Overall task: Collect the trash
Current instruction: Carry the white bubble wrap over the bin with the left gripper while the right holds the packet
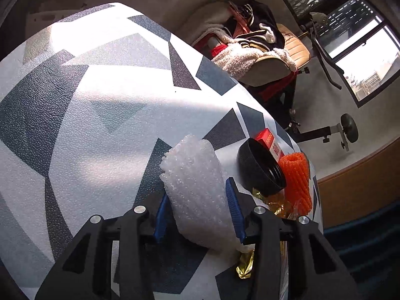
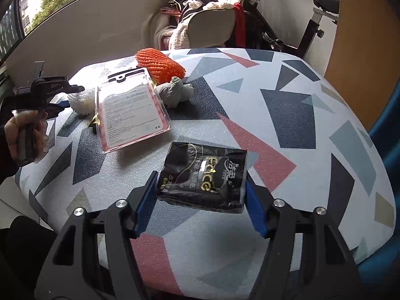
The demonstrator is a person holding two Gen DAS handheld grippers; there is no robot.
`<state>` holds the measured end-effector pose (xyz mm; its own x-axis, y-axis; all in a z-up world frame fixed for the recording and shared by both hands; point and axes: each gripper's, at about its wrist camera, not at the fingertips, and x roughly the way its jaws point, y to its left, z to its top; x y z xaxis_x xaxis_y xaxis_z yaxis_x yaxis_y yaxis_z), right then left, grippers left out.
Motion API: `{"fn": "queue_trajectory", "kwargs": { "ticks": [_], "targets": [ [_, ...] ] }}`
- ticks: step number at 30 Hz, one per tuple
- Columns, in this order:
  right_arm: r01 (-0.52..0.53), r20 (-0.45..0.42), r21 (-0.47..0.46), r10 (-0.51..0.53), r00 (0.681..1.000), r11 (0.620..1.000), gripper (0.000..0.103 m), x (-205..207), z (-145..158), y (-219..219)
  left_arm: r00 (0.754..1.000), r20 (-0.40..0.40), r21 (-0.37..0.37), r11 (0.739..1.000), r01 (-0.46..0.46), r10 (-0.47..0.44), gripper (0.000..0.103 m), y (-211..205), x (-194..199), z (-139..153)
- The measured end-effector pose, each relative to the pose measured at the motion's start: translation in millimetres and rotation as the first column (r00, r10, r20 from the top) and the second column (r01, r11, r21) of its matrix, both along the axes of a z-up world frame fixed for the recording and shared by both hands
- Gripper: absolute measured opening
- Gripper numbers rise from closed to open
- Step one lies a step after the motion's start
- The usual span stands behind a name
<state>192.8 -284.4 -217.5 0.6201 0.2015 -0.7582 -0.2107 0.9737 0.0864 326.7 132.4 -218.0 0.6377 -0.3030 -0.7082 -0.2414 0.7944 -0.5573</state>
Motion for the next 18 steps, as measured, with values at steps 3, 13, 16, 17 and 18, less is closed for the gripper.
{"fn": "queue_trajectory", "kwargs": {
  "ticks": [3,13,16,17,18],
  "targets": [
    [-0.012,0.004,0.010,0.012,1.000,1.000,0.065,-2.8,3.0,4.9,0.997,0.041,0.057,0.996,0.063,-0.065,0.037,-3.5,-14.6,17.9],
    [-0.060,0.050,0.015,0.059,0.997,0.998,0.065,-23.7,30.1,21.5,0.961,0.128,0.177,0.959,0.221,-0.245,0.037,-32.2,-98.2,72.3],
    [-0.068,0.060,0.020,0.066,0.996,0.998,0.065,-31.8,37.2,24.6,0.943,0.138,0.208,0.940,0.270,-0.302,0.037,-48.0,-130.5,79.2],
    [-0.072,0.064,0.019,0.070,0.995,0.997,0.065,-34.8,39.5,25.6,0.936,0.142,0.221,0.932,0.286,-0.321,0.037,-53.3,-141.7,80.6],
    [-0.076,0.068,0.018,0.075,0.995,0.997,0.065,-37.9,41.7,26.5,0.929,0.143,0.237,0.923,0.302,-0.341,0.037,-59.3,-152.5,81.8]
  ]
}}
